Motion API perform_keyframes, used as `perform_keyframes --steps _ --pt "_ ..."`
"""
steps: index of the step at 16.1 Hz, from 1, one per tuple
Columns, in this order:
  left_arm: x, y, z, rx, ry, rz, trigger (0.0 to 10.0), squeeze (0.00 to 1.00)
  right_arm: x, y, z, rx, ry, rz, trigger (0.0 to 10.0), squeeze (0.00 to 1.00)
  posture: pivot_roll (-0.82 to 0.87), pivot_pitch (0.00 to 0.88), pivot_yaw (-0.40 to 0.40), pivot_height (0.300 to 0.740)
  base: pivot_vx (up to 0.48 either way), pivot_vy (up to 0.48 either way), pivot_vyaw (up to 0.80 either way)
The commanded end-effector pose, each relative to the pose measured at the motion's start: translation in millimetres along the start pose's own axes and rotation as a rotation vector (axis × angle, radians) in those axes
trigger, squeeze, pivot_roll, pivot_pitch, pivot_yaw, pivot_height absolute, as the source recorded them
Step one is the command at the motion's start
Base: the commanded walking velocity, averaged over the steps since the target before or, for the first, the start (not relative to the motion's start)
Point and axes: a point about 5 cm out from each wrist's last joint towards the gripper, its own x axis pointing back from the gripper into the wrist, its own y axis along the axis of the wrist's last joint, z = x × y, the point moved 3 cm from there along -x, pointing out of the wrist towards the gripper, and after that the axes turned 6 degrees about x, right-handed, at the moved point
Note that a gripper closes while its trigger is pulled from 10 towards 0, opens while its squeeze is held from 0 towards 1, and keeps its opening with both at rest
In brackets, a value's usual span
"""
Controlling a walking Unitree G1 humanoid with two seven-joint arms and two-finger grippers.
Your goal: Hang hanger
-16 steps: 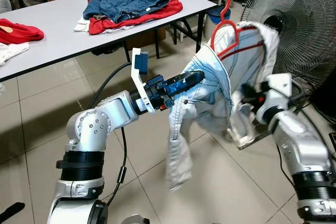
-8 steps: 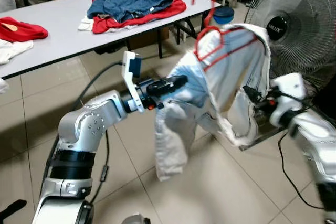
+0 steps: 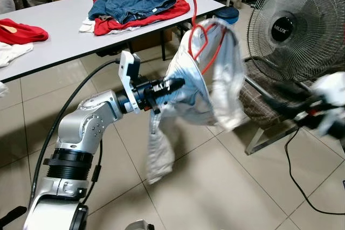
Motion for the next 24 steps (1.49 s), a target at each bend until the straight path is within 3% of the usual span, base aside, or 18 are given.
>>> perform_keyframes --steps 1,3,5,7,8,10,13,17,18,19,20,21,22,23,24 --pt "-4.2 16 -10.5 -0.099 -0.097 -0.009 0.0 0.00 3.8 23 -10.6 0.048 0.008 -0.053 10.0 1.00 -0.15 0.000 0.068 0.740 0.000 0.000 0.00" --pt "-1.4 13 -13.1 -0.133 -0.162 0.039 0.0 0.00 8.0 36 -22.4 0.129 0.051 -0.031 10.0 1.00 -0.15 0.000 0.066 0.740 0.000 0.000 0.00" --pt "2.5 10 -14.8 -0.166 -0.215 0.099 0.0 0.00 9.7 40 -24.5 0.178 0.122 0.004 10.0 1.00 -0.15 0.000 0.060 0.740 0.000 0.000 0.00" --pt "9.5 5 -18.5 -0.198 -0.290 0.192 0.0 0.00 9.4 40 -22.7 0.283 0.241 0.077 10.0 1.00 -0.15 0.000 0.049 0.740 0.000 0.000 0.00" --pt "11.9 4 -20.0 -0.212 -0.312 0.226 0.0 0.00 9.2 39 -20.2 0.313 0.287 0.090 10.0 0.00 -0.15 0.000 0.043 0.740 0.000 0.000 0.00" --pt "15.8 1 -21.6 -0.241 -0.345 0.276 0.0 0.00 9.5 41 -20.9 0.370 0.328 0.111 10.0 0.00 -0.15 0.000 0.040 0.740 0.000 0.000 0.00" --pt "16.3 2 -27.3 -0.263 -0.404 0.299 0.0 0.00 11.0 47 -25.6 0.355 0.409 0.103 10.0 0.00 -0.15 0.000 0.031 0.740 0.000 0.000 0.00" --pt "8.9 1 -40.9 -0.268 -0.493 0.318 0.0 0.00 10.5 48 -6.5 0.259 0.605 0.067 10.0 0.00 -0.15 0.000 0.025 0.740 0.000 0.000 0.00" --pt "3.6 -1 -45.8 -0.267 -0.526 0.317 0.0 0.00 8.8 47 0.1 0.174 0.672 0.047 10.0 0.00 -0.15 0.000 0.023 0.740 0.000 0.000 0.00" --pt "-0.2 -2 -49.5 -0.268 -0.550 0.314 0.0 0.00 7.8 42 2.9 0.146 0.718 0.070 7.9 0.00 -0.15 0.000 0.023 0.740 0.000 0.000 0.00" --pt "-1.0 -2 -50.4 -0.268 -0.556 0.314 0.0 0.00 7.3 40 3.3 0.146 0.727 0.079 7.9 0.00 -0.15 0.000 0.023 0.740 0.000 0.000 0.00" --pt "-2.3 -2 -51.9 -0.271 -0.565 0.314 0.0 0.00 5.8 38 3.0 0.139 0.733 0.087 3.3 0.00 -0.15 0.000 0.023 0.740 0.000 0.000 0.00" --pt "-4.8 -2 -54.5 -0.274 -0.578 0.313 0.0 0.00 2.8 37 2.8 0.129 0.746 0.094 1.6 0.00 -0.15 0.000 0.019 0.740 0.000 0.000 0.00" --pt "-8.0 -3 -57.2 -0.277 -0.589 0.315 0.0 0.00 0.0 36 5.1 0.122 0.779 0.097 0.0 0.00 -0.15 0.000 0.017 0.740 0.000 0.000 0.00" --pt "-10.3 -4 -58.5 -0.280 -0.594 0.318 0.0 0.00 -2.0 37 8.2 0.110 0.806 0.093 0.0 0.00 -0.15 0.000 0.014 0.740 0.000 0.000 0.00"
